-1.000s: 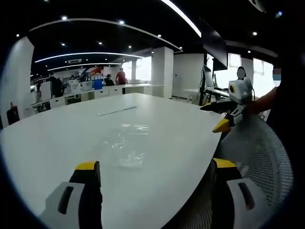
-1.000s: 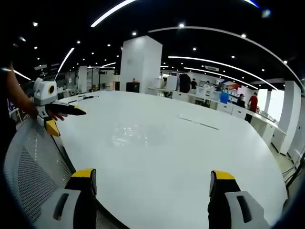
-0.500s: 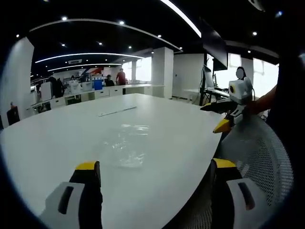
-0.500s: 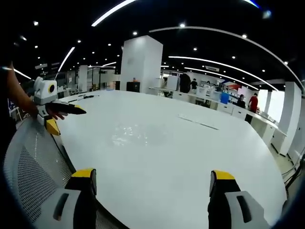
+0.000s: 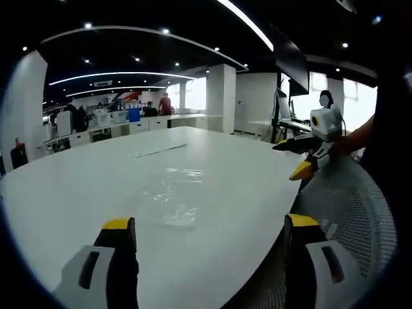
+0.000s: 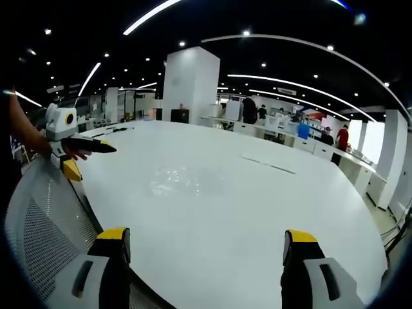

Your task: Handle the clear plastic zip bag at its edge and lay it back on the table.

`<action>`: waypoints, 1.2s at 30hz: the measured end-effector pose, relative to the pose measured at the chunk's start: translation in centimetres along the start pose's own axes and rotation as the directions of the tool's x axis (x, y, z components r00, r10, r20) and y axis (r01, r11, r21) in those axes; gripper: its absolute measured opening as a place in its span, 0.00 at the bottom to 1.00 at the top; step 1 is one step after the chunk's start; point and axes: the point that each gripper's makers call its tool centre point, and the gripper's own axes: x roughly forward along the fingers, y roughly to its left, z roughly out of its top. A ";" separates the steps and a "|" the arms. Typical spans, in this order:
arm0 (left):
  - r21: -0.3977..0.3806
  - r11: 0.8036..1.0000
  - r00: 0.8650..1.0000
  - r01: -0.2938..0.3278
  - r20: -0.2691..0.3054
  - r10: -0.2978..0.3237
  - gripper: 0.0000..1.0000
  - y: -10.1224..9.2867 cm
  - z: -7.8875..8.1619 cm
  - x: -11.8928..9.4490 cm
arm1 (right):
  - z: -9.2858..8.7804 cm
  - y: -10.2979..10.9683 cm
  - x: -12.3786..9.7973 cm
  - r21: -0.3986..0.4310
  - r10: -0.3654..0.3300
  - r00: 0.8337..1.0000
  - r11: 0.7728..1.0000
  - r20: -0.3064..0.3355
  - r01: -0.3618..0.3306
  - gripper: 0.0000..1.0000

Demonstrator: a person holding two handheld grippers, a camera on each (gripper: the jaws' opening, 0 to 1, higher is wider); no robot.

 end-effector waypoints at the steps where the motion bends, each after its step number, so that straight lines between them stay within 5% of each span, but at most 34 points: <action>1: 0.001 1.000 1.000 0.000 0.000 0.000 0.95 0.0 0.0 0.0 | 0.0 0.0 0.0 -0.001 0.000 1.000 1.000 -0.001 0.000 1.00; 36: 0.029 1.000 0.999 0.010 -0.039 -0.009 0.95 0.6 -1.1 -0.1 | 0.0 0.0 0.0 -0.014 0.000 1.000 1.000 -0.006 0.000 1.00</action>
